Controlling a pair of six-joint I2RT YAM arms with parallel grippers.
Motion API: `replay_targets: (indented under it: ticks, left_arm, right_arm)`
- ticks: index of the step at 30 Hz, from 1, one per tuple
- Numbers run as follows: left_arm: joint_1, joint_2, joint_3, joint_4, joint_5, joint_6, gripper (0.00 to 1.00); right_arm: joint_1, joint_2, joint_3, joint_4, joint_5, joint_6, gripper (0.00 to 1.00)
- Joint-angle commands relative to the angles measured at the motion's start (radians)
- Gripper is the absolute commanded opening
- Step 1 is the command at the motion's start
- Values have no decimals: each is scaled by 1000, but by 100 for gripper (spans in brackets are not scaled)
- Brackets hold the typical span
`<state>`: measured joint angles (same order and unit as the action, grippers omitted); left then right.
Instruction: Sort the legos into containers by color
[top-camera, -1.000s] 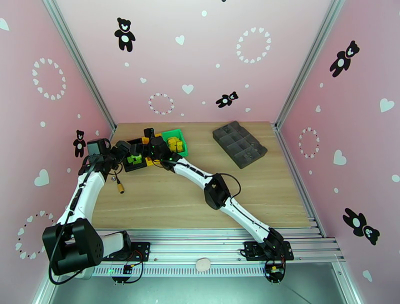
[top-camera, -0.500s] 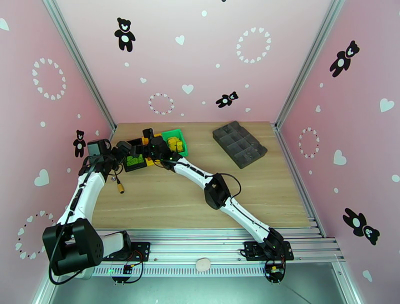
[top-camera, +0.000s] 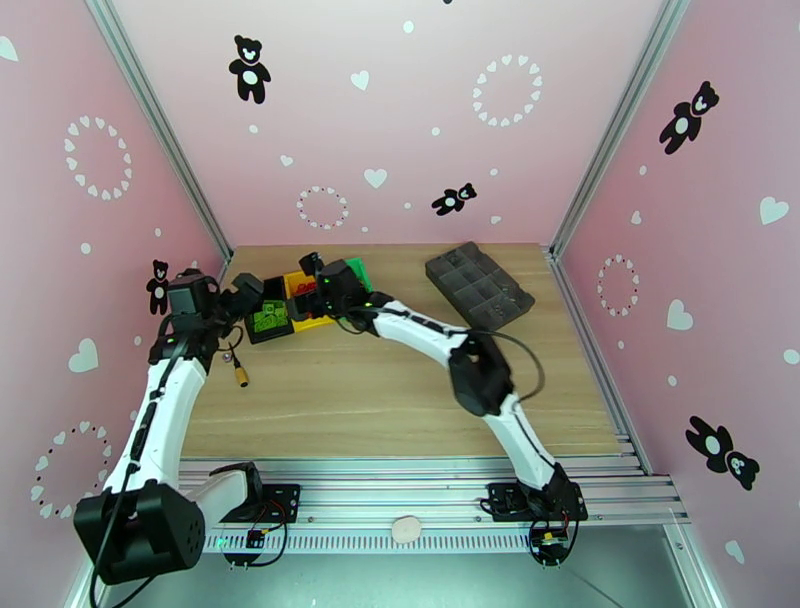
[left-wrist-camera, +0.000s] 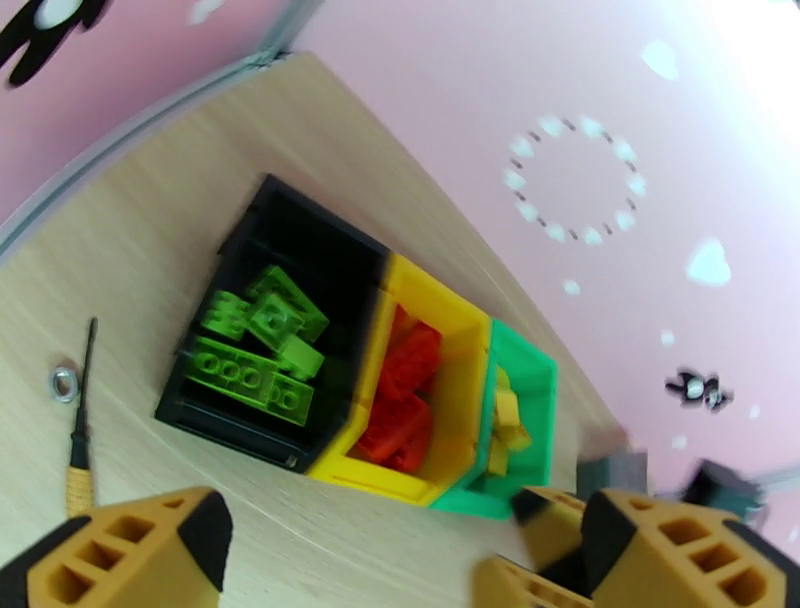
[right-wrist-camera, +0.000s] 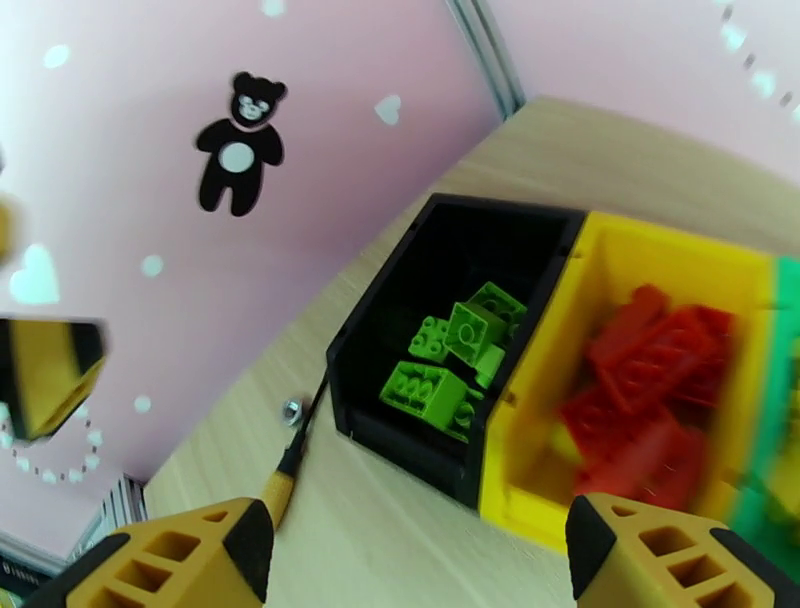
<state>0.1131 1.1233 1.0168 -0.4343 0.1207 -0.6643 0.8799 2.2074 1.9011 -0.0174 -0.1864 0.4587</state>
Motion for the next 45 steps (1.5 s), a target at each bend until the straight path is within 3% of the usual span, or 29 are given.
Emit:
replay_targets:
  ticks: [1, 7, 9, 11, 13, 15, 18, 21, 25, 28, 34, 37, 40, 43, 45]
  left_arm:
    - [-127, -8, 44, -22, -137, 102, 99]
    - [-389, 66, 88, 60, -376, 246, 98]
    - [-450, 58, 56, 175, -454, 299, 98]
    - [-482, 34, -1, 328, -455, 346, 98]
    - [-489, 14, -48, 455, -430, 361, 99]
    - [-489, 7, -48, 497, -431, 401, 98]
    - [-488, 26, 54, 393, -421, 458, 98]
    - [-488, 64, 167, 303, -410, 477, 99]
    - [-488, 76, 232, 301, -468, 444, 98]
    - [-487, 88, 248, 330, -495, 448, 98]
    - [-489, 153, 294, 337, -391, 562, 99]
    - [-489, 169, 275, 351, -494, 574, 98]
    - [-475, 203, 268, 280, -660, 572, 98]
    - [-417, 183, 87, 414, -640, 558, 98]
    - [-389, 185, -63, 534, -699, 533, 98]
  right_arm:
    - [-24, -177, -178, 27, 102, -105, 82]
    - [-112, -462, -477, -42, 286, -135, 84]
    - [-143, -540, -523, -107, 380, -130, 84]
    - [-166, -604, -554, -158, 490, -117, 80]
    - [-182, -667, -593, -175, 613, -107, 78]
    - [-205, -739, -655, -138, 641, -128, 77]
    - [-225, -812, -690, -119, 611, -204, 79]
    - [-226, -821, -631, -187, 677, -227, 84]
    - [-249, -860, -639, -138, 739, -197, 85]
    - [-284, -899, -704, -37, 705, -188, 99]
    - [-295, -840, -696, -10, 793, -256, 99]
    - [-336, -887, -790, 77, 703, -295, 99]
    - [-392, -925, -906, 185, 735, -306, 99]
    - [-475, -938, -1040, 300, 813, -287, 99]
    - [-564, -924, -1128, 345, 785, -261, 99]
